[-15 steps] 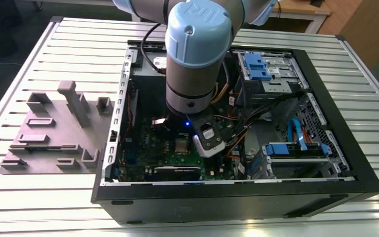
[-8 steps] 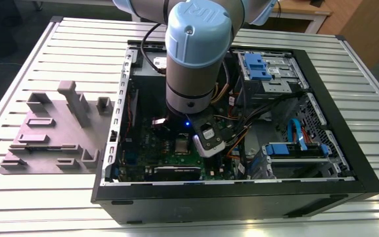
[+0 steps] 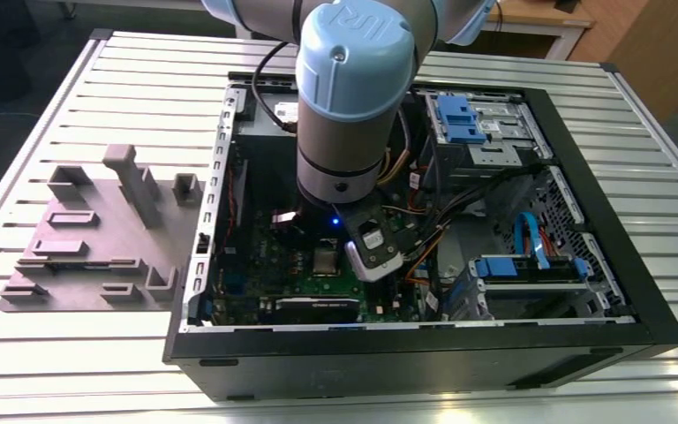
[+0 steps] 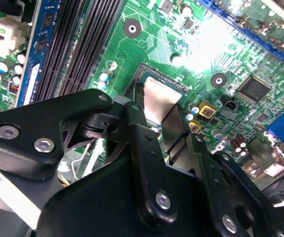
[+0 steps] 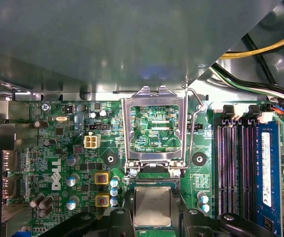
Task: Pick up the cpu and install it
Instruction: 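Place the cpu into insertion slot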
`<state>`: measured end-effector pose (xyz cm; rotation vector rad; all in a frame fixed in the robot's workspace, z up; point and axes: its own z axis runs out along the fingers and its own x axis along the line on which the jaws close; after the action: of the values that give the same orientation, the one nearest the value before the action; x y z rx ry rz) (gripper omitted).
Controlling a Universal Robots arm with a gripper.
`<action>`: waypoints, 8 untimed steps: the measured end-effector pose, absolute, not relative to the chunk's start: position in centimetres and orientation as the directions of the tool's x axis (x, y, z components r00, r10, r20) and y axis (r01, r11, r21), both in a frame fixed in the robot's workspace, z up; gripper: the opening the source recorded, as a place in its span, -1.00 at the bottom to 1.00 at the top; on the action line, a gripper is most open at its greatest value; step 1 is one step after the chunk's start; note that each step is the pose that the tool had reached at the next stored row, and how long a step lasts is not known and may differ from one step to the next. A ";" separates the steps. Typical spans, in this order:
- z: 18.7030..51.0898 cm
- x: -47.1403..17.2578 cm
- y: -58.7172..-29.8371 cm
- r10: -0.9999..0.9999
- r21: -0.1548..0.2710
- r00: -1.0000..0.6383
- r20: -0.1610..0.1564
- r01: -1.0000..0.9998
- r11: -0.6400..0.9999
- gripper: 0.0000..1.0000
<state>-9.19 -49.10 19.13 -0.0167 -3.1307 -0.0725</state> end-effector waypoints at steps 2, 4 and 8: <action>19.1 -9.2 -49.1 0.010 0.046 -1.000 0.010 0.011 0.999 -0.22; 19.1 -9.2 -49.1 0.010 0.046 -1.000 0.010 0.011 0.999 -0.22; 19.2 -9.2 -49.1 0.010 0.047 -1.000 0.010 0.011 0.999 -0.22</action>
<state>-9.18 -49.10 19.18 -0.0167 -3.1308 -0.0730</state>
